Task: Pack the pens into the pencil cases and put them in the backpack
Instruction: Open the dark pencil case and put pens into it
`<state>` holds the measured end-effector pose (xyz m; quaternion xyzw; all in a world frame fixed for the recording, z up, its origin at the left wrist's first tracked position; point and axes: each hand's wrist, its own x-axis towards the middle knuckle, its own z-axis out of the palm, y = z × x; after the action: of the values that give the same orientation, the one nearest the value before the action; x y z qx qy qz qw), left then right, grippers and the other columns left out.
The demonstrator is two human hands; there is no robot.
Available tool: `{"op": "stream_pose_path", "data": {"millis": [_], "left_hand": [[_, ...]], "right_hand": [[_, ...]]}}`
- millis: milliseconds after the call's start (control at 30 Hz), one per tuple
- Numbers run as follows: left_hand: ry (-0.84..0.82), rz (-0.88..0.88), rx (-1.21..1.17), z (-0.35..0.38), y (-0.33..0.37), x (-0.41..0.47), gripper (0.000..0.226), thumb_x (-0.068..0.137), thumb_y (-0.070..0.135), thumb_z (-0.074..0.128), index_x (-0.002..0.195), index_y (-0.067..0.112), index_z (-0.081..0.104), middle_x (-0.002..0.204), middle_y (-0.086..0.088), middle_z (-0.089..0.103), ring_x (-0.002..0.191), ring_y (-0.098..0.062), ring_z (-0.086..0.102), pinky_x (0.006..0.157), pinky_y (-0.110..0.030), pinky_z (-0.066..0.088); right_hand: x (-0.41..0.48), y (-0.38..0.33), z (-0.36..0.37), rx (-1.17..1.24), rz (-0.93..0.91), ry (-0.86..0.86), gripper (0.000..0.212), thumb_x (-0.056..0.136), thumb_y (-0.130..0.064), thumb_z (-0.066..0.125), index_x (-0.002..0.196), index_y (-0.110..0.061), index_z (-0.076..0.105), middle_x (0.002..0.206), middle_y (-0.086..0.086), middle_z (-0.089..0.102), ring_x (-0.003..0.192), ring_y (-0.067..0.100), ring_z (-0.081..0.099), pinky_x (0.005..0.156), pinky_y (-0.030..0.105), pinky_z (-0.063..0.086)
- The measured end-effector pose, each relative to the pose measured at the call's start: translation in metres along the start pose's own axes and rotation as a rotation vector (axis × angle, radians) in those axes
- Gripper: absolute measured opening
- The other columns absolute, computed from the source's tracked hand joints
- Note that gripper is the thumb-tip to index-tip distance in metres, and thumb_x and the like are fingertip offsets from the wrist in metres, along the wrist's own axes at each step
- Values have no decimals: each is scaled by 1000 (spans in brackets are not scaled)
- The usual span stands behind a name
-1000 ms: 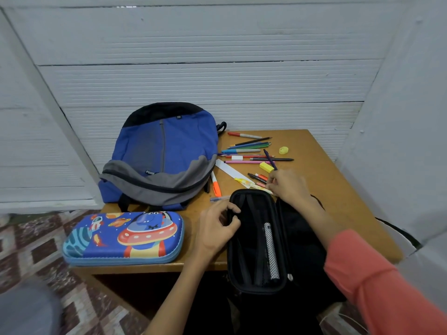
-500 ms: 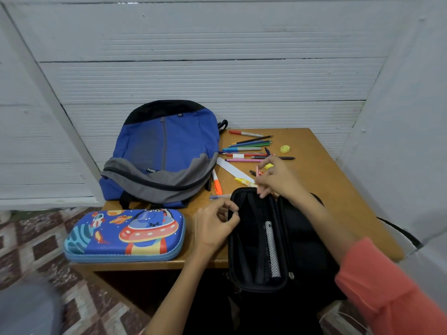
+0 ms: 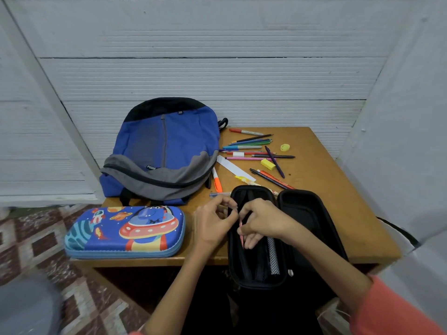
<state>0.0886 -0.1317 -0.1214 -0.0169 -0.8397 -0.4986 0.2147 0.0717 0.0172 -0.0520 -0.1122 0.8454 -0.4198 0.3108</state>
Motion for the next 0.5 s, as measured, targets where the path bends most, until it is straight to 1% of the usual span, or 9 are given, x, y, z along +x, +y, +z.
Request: {"op": "stream_pose_path", "data": {"millis": [67,167,267,367,400,500], "left_hand": [[-2,-10,2,0,-1,0,11,69,27,67,80,30,69,76,18,68,67,-3,64,60,-30,55],[-2,-12,-3,0,-2,0,10,70,27,68,80,29,69,76,17,68,67,-4,64,60,-31,54],[-4,-5,-10,0,-2,-1,10,71,25,68,80,29,68,78,18,68,67,-6,64,61,-31,54],[-11,-18,-14,0,-2,0,10,71,25,68,80,30,69,77,18,68,67,-5,64,61,-31,54],[-14,-20,-14,0,-2,0,10,72,24,69,80,30,69,77,18,68,66,-5,64,61,-31,54],[-20,-24,-12,0,-3,0,11,72,25,70,80,31,68,76,17,68,66,-4,63,61,-30,54]], "right_hand": [[-1,0,1,24,0,0,16,84,2,68,97,4,59,78,30,69,69,36,71,73,41,61],[-1,3,1,40,3,-5,7,87,1,65,94,4,64,79,28,70,72,35,72,68,33,61],[-1,7,1,29,3,-22,7,87,3,63,90,5,70,72,20,71,72,31,72,64,24,58],[1,7,-1,18,-1,-63,8,83,8,66,88,8,72,63,5,71,66,26,71,64,23,58],[1,6,-3,16,-1,-83,9,81,10,66,88,8,72,62,3,70,63,24,70,63,22,58],[5,2,-8,4,-6,-129,9,81,11,67,88,8,72,68,7,71,63,22,70,63,22,57]]}}
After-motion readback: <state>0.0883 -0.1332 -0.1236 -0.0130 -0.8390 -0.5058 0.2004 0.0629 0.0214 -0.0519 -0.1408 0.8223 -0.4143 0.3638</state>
